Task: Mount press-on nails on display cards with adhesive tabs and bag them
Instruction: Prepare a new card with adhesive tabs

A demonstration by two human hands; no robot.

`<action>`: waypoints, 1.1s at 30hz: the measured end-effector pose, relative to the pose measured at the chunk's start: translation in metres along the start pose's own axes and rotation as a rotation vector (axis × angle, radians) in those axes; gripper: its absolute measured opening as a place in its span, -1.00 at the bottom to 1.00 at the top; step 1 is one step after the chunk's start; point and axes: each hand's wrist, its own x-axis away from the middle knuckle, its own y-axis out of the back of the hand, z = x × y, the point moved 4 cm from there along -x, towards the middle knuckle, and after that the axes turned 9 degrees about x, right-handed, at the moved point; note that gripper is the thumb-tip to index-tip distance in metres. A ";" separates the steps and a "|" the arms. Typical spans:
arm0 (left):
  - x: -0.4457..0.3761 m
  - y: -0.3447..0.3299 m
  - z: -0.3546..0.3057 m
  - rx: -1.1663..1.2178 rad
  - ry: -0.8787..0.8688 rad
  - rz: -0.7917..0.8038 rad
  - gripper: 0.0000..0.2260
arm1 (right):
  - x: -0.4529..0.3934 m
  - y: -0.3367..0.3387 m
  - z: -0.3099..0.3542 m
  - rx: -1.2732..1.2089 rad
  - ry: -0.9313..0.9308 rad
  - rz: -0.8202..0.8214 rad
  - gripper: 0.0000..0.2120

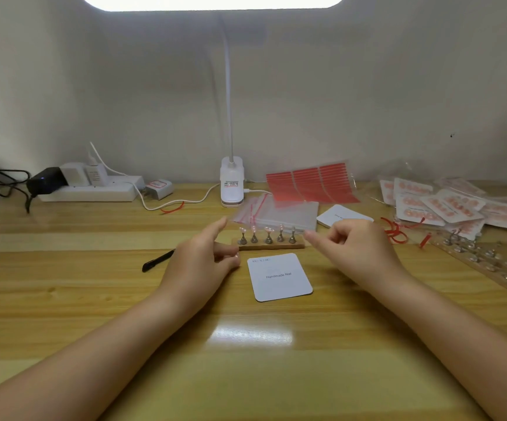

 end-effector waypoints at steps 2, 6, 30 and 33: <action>-0.001 0.000 0.002 0.034 0.021 -0.006 -0.30 | -0.009 0.010 -0.004 0.090 -0.038 -0.007 -0.60; 0.000 0.001 0.003 0.064 -0.005 -0.012 -0.36 | -0.036 0.020 -0.024 0.199 -0.135 0.001 -0.84; 0.001 0.001 0.000 0.061 -0.001 -0.103 -0.78 | -0.149 -0.021 -0.079 0.201 -0.521 0.187 -0.52; 0.001 0.001 0.000 0.065 0.007 -0.098 -0.78 | -0.152 -0.022 -0.071 0.261 -0.431 0.204 -0.57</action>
